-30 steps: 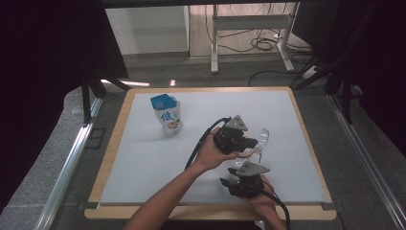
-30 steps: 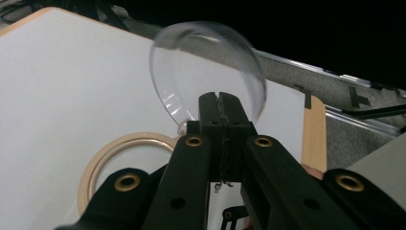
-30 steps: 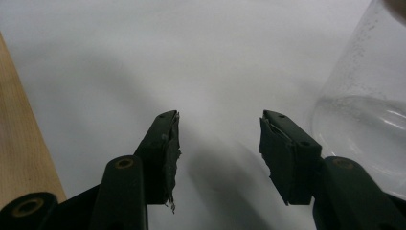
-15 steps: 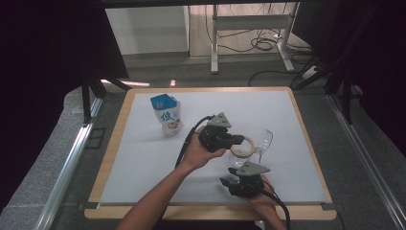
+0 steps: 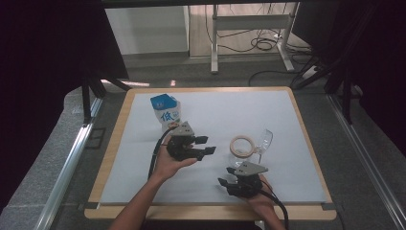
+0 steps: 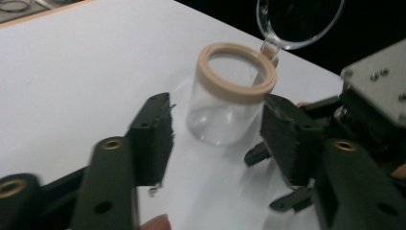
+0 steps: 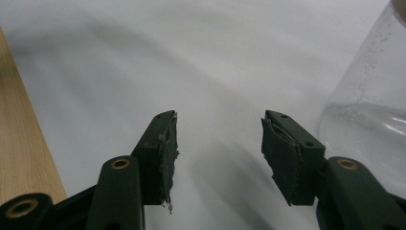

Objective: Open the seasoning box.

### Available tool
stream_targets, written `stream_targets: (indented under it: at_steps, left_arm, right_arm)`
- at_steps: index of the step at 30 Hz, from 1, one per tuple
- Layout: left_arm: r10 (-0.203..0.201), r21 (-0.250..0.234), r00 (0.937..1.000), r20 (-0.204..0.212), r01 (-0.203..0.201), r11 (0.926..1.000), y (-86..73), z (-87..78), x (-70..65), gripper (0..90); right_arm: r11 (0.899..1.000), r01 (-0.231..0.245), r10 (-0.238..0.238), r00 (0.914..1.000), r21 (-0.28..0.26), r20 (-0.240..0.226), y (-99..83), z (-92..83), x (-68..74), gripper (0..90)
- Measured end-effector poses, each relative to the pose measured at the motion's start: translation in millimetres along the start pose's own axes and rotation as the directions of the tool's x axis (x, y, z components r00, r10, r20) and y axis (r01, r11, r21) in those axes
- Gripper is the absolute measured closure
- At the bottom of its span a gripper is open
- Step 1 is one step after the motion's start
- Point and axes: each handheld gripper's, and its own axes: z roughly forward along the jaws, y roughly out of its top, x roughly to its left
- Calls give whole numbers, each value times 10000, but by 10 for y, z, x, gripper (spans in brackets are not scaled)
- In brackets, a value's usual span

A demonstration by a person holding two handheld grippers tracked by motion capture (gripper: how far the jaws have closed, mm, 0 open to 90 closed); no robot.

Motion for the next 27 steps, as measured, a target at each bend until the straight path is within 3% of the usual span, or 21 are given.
stream_targets:
  at_steps: [8, 18, 20, 27]
  left_arm:
    - [-353, -45, 9980, -520, 351, 9994, -333, -200, 108, 330]
    - [-458, 182, 9926, -1124, 482, 9987, -595, -323, 166, 305]
    - [-694, 131, 9894, -1276, 716, 9973, -684, -343, 201, 308]
    - [-881, 248, 9846, -1510, 928, 9954, -755, -369, 257, 318]
  right_arm:
    - [10000, 22, -22, 10000, -4, 18, 13, 21, 2, 457]
    - [10000, -15, 15, 10000, -94, 57, 43, 34, 11, 454]
    - [10000, -17, 17, 10000, -95, 91, 48, 39, 14, 453]
    - [9999, -49, 51, 10000, -163, 84, 64, 49, 24, 448]
